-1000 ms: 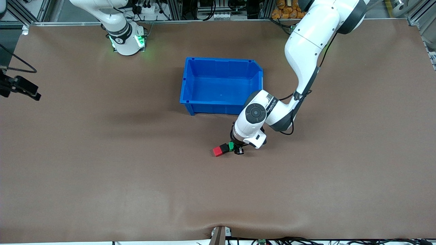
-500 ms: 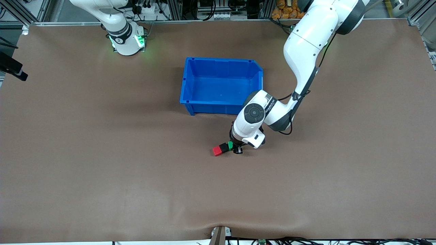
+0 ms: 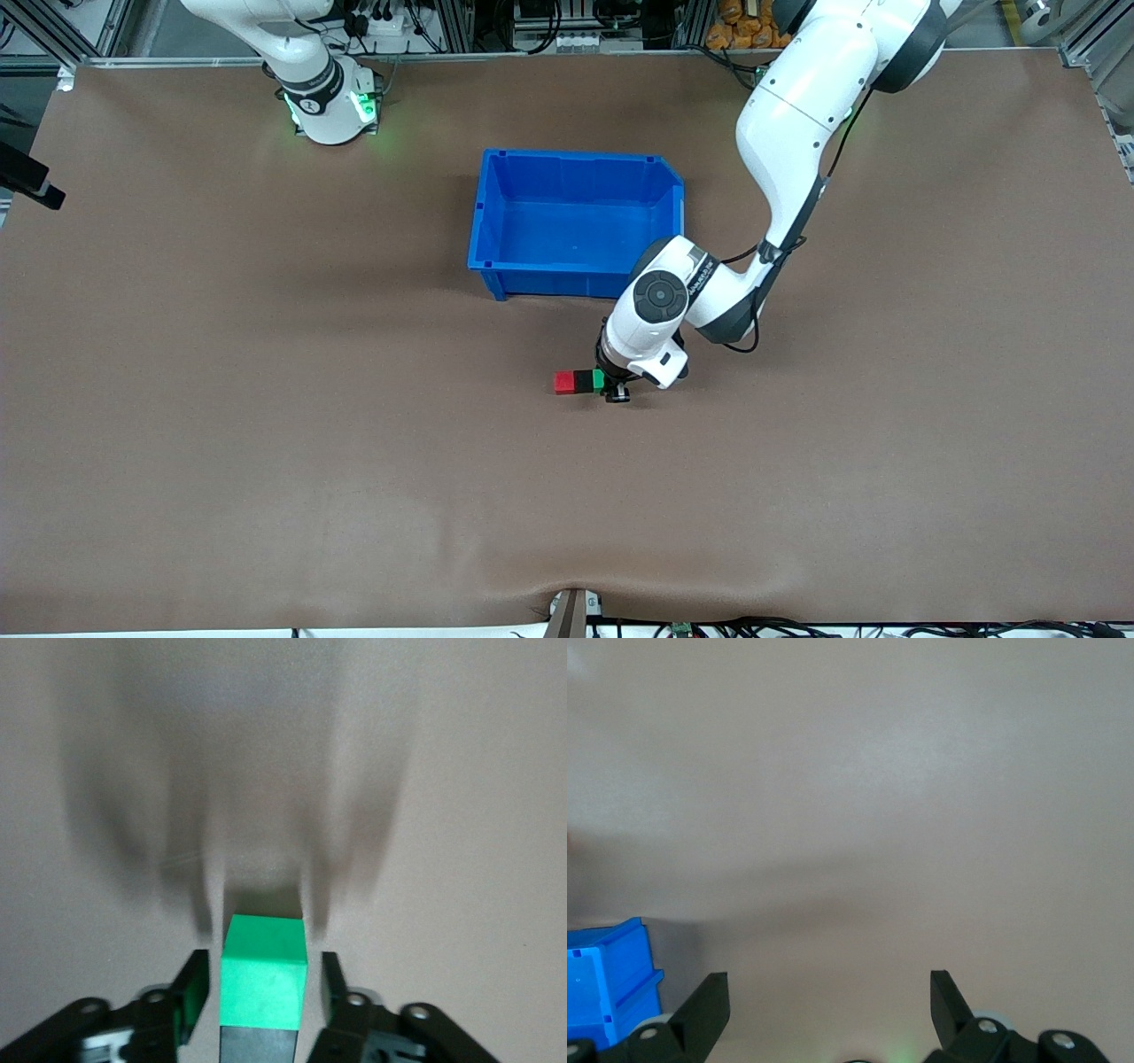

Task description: Attach green and red cubes to black cube

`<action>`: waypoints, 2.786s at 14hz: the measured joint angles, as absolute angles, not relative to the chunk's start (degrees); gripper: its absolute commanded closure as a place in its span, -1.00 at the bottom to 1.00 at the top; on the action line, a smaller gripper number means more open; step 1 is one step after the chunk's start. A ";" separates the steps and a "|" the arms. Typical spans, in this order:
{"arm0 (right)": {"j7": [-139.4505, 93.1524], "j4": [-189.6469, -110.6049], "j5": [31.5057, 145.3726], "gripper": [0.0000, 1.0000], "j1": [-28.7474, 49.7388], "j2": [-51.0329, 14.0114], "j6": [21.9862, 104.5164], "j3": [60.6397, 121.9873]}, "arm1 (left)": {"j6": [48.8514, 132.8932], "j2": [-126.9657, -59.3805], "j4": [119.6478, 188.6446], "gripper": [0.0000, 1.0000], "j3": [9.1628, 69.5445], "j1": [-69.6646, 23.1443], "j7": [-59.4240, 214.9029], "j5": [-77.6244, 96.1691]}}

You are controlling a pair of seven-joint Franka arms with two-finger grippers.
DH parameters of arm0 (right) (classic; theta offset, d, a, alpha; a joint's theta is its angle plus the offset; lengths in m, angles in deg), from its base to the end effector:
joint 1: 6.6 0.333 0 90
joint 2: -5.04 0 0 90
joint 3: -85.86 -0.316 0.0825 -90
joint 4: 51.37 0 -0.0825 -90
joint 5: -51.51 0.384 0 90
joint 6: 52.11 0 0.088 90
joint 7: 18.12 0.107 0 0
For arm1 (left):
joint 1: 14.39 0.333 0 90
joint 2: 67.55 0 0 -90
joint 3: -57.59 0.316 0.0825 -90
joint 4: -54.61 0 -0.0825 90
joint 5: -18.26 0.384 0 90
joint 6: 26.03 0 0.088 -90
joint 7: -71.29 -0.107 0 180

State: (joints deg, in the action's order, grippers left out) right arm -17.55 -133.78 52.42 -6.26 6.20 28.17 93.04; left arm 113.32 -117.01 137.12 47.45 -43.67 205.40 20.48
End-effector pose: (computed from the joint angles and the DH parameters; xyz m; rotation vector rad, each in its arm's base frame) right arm 0.5257 -0.0620 0.6820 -3.1161 0.1977 0.0251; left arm 0.5855 -0.4473 0.1924 1.9794 2.2428 -0.1415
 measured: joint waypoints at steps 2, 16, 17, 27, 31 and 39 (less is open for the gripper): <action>-17.55 -133.78 52.43 -1.00 -5.65 6.20 28.16 93.00 | 113.33 -117.09 136.97 -1.00 47.45 -43.69 204.97 20.48; -17.57 -133.78 52.42 -1.00 -4.39 6.20 27.94 92.81 | 100.75 -107.93 133.80 -1.00 48.12 -41.61 181.48 22.01; -17.58 -133.78 52.42 -1.00 -4.37 6.20 27.93 92.80 | 97.18 -105.68 133.75 -1.00 48.13 -40.61 177.27 22.02; -17.58 -133.78 52.41 -1.00 -4.23 6.20 27.87 92.81 | 66.35 -84.92 133.74 -1.00 48.44 -26.26 125.50 22.20; -17.58 -133.77 52.41 -1.00 -4.20 6.20 27.68 92.81 | 59.85 -77.95 133.84 -1.00 48.58 -19.67 112.01 22.21; -17.59 -133.77 52.39 -1.00 -3.40 6.20 27.59 92.81 | 55.95 -72.57 134.48 -1.00 48.73 -13.84 97.03 22.22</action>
State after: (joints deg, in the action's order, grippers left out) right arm -17.59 -133.77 52.39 -3.40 6.20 27.59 92.81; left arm 55.95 -72.57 134.48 48.73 -13.84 97.03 22.22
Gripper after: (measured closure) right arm 0.000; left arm 0.000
